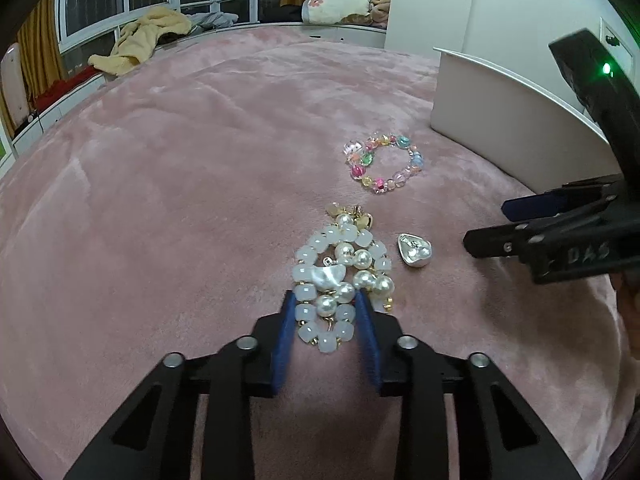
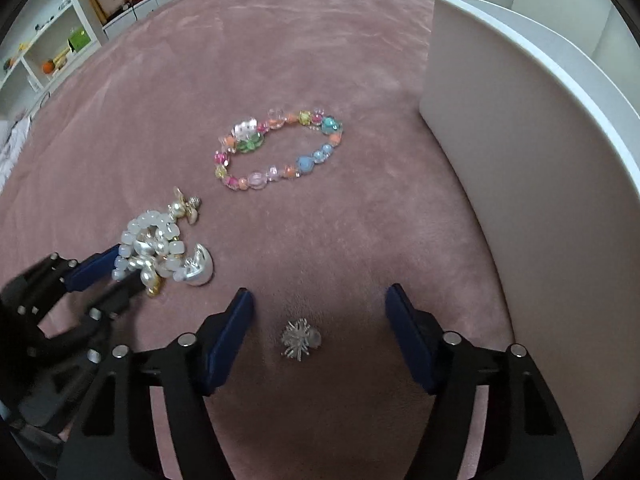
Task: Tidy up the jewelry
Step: 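Reach left tool to white pearl bracelet while right tool reaches silver brooch, then close left tool on pearl bracelet while right tool grasps silver brooch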
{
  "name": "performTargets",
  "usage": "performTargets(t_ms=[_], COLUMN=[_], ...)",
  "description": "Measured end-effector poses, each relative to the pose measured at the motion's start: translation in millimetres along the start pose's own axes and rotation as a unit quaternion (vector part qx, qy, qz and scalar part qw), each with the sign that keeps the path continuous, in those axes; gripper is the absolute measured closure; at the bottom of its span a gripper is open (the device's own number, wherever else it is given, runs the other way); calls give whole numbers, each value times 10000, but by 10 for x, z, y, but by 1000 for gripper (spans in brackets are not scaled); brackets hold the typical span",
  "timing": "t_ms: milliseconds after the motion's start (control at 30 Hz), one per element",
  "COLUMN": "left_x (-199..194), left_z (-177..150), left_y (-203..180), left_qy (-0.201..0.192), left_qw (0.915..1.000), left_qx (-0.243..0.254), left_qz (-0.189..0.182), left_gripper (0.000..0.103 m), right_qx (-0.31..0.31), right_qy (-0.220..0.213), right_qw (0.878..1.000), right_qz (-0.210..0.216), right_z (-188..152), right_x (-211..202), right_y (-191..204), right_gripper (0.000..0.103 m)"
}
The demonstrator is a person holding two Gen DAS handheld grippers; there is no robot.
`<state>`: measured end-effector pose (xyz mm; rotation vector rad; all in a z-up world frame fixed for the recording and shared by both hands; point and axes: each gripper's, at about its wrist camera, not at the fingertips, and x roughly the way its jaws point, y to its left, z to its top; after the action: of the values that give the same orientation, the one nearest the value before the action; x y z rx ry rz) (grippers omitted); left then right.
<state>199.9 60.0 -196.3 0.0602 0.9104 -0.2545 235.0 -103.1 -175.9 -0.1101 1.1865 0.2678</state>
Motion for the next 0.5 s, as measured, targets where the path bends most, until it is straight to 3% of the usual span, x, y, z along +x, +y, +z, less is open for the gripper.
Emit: performTargets(t_ms=[100,133,200,367,500], left_x=[-82,-117,-175,-269,-380], left_z=[-6,-2,-15,-28,-11], left_y=[6,4,11,20,-4], left_qy=[-15,-19,-40,-49,-121], left_qw=[10000,10000,10000,10000,9999], left_qx=[-15,-16,-19,-5,19], left_qz=[-28,-44,-55,-20,-55], left_gripper=[88,88,88,88,88], right_qx=[37,137,346,514,882], right_qy=[14,19,45,-18,-136], right_qw=[10000,9999,9991,9976,9903], right_qz=[-36,9,256,464,1067], right_z=[-32,-35,-41,-92,-87], right_x=[-9,-25,-66,-162,-250], right_y=[-46,-91,-147,-187,-264], right_gripper=[68,80,90,91,91])
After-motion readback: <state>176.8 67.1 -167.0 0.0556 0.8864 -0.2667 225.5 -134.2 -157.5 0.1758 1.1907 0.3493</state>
